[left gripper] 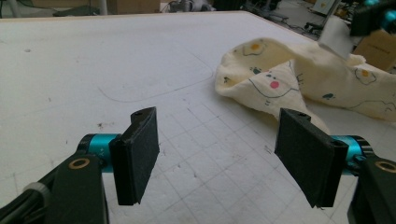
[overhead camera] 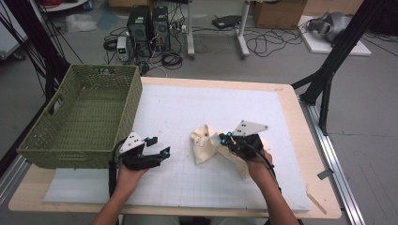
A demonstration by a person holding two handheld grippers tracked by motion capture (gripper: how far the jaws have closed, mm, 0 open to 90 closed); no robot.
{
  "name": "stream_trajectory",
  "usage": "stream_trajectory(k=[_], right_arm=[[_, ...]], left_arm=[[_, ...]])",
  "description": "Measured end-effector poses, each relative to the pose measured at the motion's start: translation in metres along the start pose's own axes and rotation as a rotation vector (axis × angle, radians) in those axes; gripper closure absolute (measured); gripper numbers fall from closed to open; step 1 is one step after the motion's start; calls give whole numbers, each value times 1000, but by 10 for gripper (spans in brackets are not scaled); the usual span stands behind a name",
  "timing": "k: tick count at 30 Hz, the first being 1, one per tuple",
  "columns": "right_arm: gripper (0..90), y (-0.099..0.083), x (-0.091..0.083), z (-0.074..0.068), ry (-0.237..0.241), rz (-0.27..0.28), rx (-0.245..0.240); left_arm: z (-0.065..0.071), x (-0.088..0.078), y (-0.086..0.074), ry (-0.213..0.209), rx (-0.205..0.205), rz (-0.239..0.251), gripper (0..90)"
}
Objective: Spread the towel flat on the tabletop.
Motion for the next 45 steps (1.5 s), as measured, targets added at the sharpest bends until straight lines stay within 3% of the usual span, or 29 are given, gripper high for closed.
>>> stream_trajectory(k=[4, 8, 12, 15, 17, 19, 22, 25, 26, 28, 31, 33, 34, 36, 38, 40, 42, 45], right_arm=[[896, 11, 11, 30, -87, -5, 9], [896, 5, 22, 68, -201, -39, 53], [897, -9, 23, 106, -385, -116, 95], [897, -12, 14, 131, -521, -115, 142], [896, -13, 7, 142, -565, -98, 174], [859, -13, 4, 143, -530, -51, 237], [755, -9, 3, 132, -434, -24, 218], [587, -7, 1, 114, -350, -10, 205], [516, -10, -1, 107, -329, -22, 203], [463, -18, -4, 98, -325, -66, 150], [454, -33, -7, 80, -259, -104, 146], [500, -41, -6, 69, -204, -113, 144], [506, -47, -4, 60, -151, -131, 154], [517, -56, 2, 51, -107, -190, 146], [597, -62, 8, 50, -122, -247, 106], [819, -64, 11, 53, -126, -264, 98], [860, -64, 13, 61, -149, -274, 84], [865, -57, 14, 84, -251, -269, 68]], left_arm=[[0, 0, 0, -1, -1, 2, 304], [0, 0, 0, -2, -3, 2, 304], [0, 0, 0, -5, -1, -1, 304], [-1, 0, -1, -5, -4, -1, 304], [-1, 0, -1, -7, -5, -2, 305], [0, 0, -1, -8, -7, 0, 304], [-1, 1, -1, -7, -4, -3, 304], [0, 1, -1, -8, -2, -3, 304], [0, 1, -1, -9, -3, -3, 305], [0, 1, -1, -9, -3, -4, 305], [1, 1, -2, -12, 1, -10, 304], [2, 2, -2, -12, 0, -7, 305], [2, 2, -2, -14, 2, -10, 304], [3, 3, -2, -14, 0, -8, 304], [4, 3, -2, -15, 3, -9, 305], [3, 3, -2, -15, 1, -7, 305], [3, 2, -1, -14, 1, -5, 305], [2, 2, -1, -14, -5, -4, 305]])
Point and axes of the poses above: each handheld gripper's, and its own axes: x roughly forward along the jaws, y roughly out of its top, z roughly to its right, the point moved 8 cm from there along x, roughly forward along the jaws, and after that the axes turned 15 degrees about z, right-handed, at the moved point
